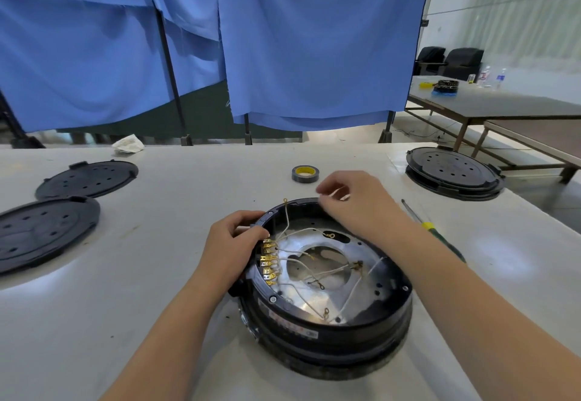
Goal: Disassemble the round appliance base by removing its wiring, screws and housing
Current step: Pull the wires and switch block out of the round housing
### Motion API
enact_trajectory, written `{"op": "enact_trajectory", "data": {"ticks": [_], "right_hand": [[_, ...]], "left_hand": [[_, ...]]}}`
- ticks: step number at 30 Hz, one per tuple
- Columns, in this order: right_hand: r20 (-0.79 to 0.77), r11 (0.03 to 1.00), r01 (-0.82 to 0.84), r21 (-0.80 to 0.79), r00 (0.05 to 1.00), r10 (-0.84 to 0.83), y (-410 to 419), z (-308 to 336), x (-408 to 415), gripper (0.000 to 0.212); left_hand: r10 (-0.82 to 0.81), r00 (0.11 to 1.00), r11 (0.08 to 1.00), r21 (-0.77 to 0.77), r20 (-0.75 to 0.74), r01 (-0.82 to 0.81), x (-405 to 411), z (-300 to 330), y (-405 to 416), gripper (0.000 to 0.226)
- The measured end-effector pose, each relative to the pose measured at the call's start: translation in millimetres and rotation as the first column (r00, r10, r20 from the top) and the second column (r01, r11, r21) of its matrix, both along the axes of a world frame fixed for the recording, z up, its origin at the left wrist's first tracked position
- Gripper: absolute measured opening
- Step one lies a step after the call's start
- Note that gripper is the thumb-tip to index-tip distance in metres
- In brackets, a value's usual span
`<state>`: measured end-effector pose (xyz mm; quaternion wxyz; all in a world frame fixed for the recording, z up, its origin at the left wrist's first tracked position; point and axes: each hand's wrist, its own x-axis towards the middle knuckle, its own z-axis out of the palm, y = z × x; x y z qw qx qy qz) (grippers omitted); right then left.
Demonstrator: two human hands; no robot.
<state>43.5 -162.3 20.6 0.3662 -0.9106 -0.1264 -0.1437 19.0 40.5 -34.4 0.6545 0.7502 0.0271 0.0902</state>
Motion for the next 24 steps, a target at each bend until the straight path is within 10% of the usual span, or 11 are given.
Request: {"op": "enact_trajectory", "data": {"ticks": [6, 24], "right_hand": [[-0.203, 0.921, -0.273, -0.278, 0.954, 0.221, 52.5, -8.0, -7.9, 0.011], [-0.216, 0.936, -0.342, -0.086, 0.923, 0.318, 53.0, -16.1, -19.0, 0.011]], "left_hand": [[-0.028, 0.999, 1.000, -0.003, 0.033, 0.028, 0.0, -0.4, 0.1, 0.029], [-0.038, 0.996, 0.999, 0.017, 0.079, 0.037, 8.8, -9.8, 3.0, 0.022]]}}
